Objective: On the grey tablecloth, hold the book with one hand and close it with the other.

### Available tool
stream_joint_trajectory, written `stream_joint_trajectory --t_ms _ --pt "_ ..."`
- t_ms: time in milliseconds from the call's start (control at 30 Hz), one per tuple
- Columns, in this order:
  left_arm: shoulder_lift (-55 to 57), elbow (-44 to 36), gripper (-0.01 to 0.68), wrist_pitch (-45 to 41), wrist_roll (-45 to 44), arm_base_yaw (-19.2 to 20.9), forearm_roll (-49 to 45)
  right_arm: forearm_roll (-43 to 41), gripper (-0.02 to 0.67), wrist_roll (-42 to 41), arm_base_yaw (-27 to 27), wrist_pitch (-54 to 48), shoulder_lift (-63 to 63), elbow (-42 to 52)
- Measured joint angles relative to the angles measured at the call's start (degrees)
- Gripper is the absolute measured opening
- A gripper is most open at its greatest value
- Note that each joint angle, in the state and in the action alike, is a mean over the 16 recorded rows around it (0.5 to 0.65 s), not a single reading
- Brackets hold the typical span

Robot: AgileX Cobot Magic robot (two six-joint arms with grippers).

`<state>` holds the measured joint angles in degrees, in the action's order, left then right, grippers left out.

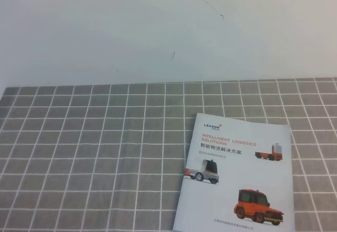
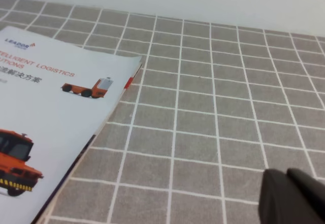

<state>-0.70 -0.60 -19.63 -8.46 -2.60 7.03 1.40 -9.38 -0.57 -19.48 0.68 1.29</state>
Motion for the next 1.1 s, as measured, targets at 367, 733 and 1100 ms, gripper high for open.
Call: stream_joint_trajectory --t_ms 367,733,1100 --pt "0.00 0.00 -0.003 0.00 -0.62 0.00 0.00 0.00 -0.001 0.03 0.06 -0.28 0.00 -0.07" --pt "0.00 0.00 -0.003 0.00 -1.00 0.00 0.00 -0.13 -0.001 0.03 0.06 -0.29 0.00 -0.07" --pt "0.00 0.00 -0.003 0.00 -1.04 0.00 0.00 -1.07 -0.001 0.03 0.06 -0.29 0.00 -0.07"
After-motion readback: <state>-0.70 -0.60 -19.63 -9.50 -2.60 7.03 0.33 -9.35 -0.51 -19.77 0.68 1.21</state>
